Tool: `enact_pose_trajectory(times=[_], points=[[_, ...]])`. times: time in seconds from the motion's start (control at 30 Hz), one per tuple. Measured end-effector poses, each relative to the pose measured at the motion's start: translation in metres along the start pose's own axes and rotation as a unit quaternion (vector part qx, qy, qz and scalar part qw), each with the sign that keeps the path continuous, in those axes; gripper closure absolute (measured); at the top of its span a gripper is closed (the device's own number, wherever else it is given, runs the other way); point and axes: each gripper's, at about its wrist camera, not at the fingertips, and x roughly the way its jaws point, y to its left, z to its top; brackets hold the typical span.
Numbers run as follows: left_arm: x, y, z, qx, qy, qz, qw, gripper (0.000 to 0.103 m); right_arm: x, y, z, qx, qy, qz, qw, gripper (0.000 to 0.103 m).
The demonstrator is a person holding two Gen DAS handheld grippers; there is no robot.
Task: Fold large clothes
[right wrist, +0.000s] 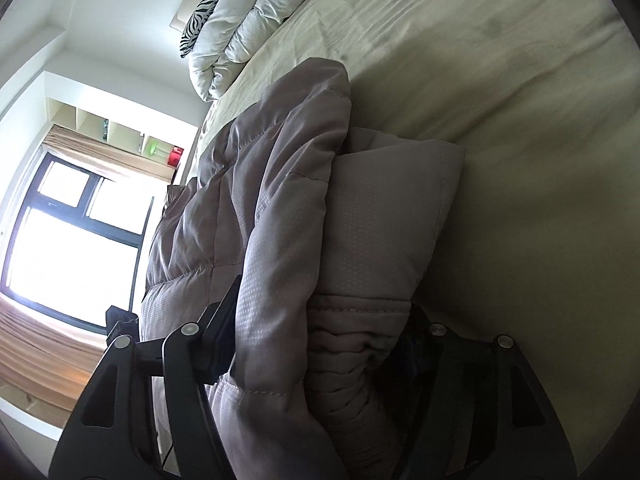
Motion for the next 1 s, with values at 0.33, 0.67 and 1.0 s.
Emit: enact_pose_trajectory(times=[0.33, 0.67, 1.0], points=[[-0.091, -0.084, -0.043, 0.161, -0.157, 0.125, 0.9663, 0.000, -0.107, 0.038, -0.020, -0.059, -0.112, -0.093, 0.988, 0.036], [-0.132, -0.218, -0.137, 0.339, -0.349, 0.284, 0.8263, 0.000, -0.178, 0.181, -0.074, -0.232, -0.265, -0.185, 0.918, 0.018], [-0.119, -0.258, -0.166, 0.304, -0.321, 0.372, 0.8163, 0.000, -0.209, 0.285, -0.120, -0.293, -0.308, -0.191, 0.885, 0.000]])
